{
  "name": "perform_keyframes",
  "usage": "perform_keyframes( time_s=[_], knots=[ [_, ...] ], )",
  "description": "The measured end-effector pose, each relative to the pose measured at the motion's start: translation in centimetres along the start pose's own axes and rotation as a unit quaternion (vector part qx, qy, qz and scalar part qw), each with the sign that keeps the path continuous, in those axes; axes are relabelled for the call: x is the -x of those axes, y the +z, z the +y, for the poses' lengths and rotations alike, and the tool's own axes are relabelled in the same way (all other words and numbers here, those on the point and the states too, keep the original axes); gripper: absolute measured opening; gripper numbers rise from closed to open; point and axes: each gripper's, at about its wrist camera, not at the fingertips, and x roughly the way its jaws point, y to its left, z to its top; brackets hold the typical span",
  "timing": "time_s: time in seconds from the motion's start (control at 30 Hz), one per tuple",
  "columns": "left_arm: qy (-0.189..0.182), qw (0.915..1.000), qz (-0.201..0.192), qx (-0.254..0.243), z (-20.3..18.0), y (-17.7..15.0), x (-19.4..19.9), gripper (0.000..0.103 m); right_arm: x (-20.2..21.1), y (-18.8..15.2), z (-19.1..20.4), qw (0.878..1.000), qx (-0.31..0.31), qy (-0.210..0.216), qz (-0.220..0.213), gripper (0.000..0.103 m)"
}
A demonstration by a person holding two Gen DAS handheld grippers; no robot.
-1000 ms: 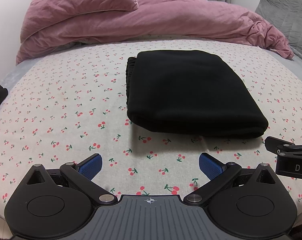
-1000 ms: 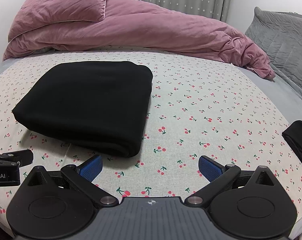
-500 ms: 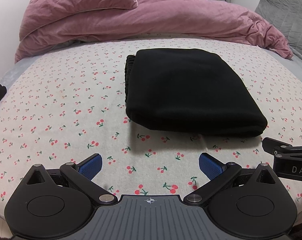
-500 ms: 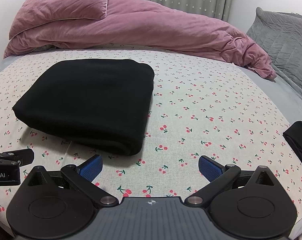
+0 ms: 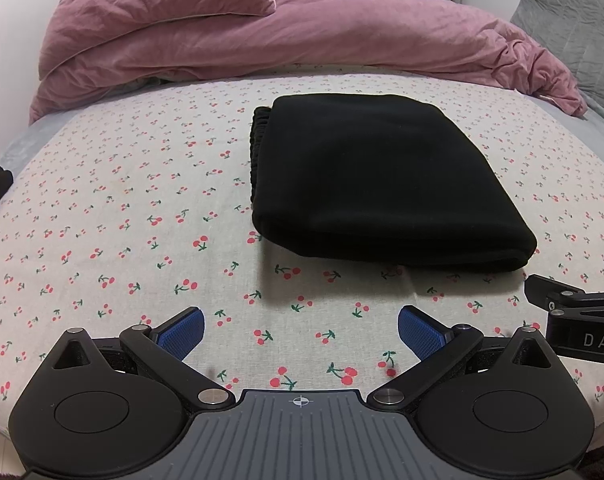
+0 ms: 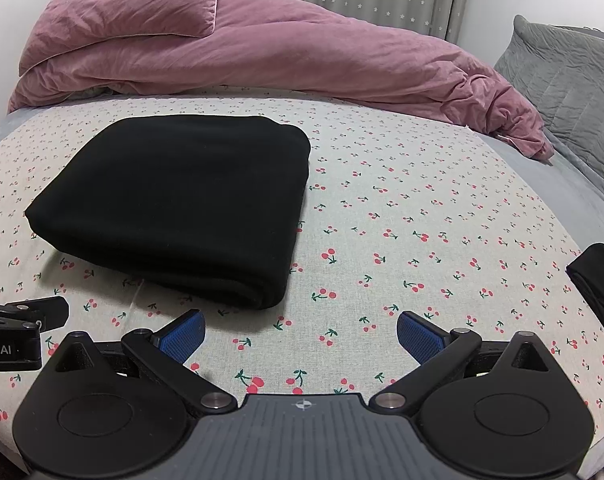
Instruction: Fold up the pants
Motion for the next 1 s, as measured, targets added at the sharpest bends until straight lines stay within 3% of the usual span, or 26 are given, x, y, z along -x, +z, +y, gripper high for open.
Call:
perform_keyframes(
  time_s=[1.0],
  knots=[
    [0.009, 0.9999, 0.010, 0.006, 0.52, -0.11, -0.26, 0.103, -0.57, -0.11, 0.14, 1.000, 0.006, 0.007, 0.005, 0.102]
  ],
)
